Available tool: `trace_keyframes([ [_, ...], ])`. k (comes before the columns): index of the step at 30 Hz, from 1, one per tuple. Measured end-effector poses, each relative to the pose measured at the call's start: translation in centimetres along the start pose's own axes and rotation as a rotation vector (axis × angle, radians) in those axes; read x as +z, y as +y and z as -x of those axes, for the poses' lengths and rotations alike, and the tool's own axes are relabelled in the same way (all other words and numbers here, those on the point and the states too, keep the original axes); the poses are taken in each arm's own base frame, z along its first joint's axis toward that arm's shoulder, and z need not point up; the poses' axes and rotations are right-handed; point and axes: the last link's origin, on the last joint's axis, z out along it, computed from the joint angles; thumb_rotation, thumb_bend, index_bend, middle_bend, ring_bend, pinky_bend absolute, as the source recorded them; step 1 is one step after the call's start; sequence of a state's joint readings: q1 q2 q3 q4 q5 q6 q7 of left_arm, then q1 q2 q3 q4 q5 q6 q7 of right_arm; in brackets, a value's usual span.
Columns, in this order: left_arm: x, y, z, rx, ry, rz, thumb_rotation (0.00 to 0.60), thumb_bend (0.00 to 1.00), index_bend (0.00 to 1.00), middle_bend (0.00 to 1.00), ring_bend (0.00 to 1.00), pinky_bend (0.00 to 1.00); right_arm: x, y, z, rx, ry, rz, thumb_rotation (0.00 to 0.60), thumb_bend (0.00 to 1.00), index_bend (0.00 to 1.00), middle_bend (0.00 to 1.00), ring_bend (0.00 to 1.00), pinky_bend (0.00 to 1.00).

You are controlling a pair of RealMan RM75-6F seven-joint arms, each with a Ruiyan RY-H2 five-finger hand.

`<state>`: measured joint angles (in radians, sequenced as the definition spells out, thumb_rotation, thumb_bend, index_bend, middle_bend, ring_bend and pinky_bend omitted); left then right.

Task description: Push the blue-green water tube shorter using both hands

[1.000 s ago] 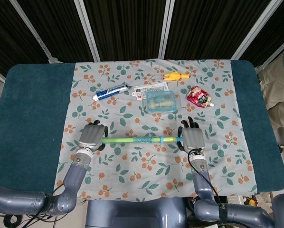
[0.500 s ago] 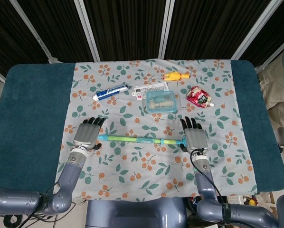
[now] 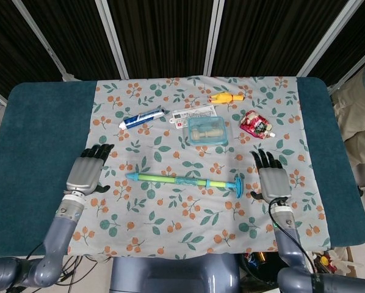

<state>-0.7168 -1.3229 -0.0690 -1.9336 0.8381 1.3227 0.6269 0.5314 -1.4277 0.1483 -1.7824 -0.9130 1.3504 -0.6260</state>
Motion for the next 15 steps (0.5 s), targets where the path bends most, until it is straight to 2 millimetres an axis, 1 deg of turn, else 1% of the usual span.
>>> trace_keyframes([
  [2, -1.2, -1.1, -0.1, -0.01, 0.034, 0.015, 0.6, 0.07, 0.01, 0.01, 0.01, 0.08, -1.2, 1.4, -0.6, 0.009, 0.024, -0.017, 0.6, 0.01, 0.0, 0.0, 0.0, 0.15],
  [5, -3.8, -3.2, 0.1, -0.025, 0.082, 0.038, 0.6, 0.07, 0.0, 0.0, 0.0, 0.06, -3.4, 3.8, -1.4, 0.011, 0.052, -0.038, 0.6, 0.01, 0.0, 0.0, 0.0, 0.14],
  [8, -7.2, -5.8, 0.8, -0.05, 0.114, 0.039, 0.6, 0.07, 0.0, 0.0, 0.0, 0.05, -6.0, 6.5, -2.0, 0.024, 0.062, -0.047, 0.6, 0.01, 0.0, 0.0, 0.0, 0.14],
  [9, -8.8, -7.0, 1.2, -0.064, 0.125, 0.026, 0.6, 0.07, 0.0, 0.0, 0.0, 0.04, -6.9, 7.4, -2.1, 0.027, 0.064, -0.045, 0.6, 0.01, 0.0, 0.0, 0.0, 0.14],
  [12, -12.3, -10.0, 1.9, -0.073, 0.161, -0.024, 0.6, 0.07, 0.0, 0.0, 0.0, 0.02, -9.8, 10.1, -2.6, 0.021, 0.077, -0.034, 0.6, 0.0, 0.0, 0.0, 0.0, 0.14],
  [13, -13.2, -10.8, 2.0, -0.063, 0.174, -0.038, 0.6, 0.07, 0.0, 0.0, 0.0, 0.01, -10.9, 11.2, -2.8, 0.013, 0.086, -0.027, 0.6, 0.0, 0.0, 0.0, 0.0, 0.14],
  [15, -14.5, -12.3, 2.0, -0.036, 0.211, -0.058, 0.6, 0.07, 0.0, 0.0, 0.0, 0.01, -12.0, 12.6, -3.2, -0.001, 0.105, -0.019, 0.6, 0.0, 0.0, 0.0, 0.0, 0.14],
])
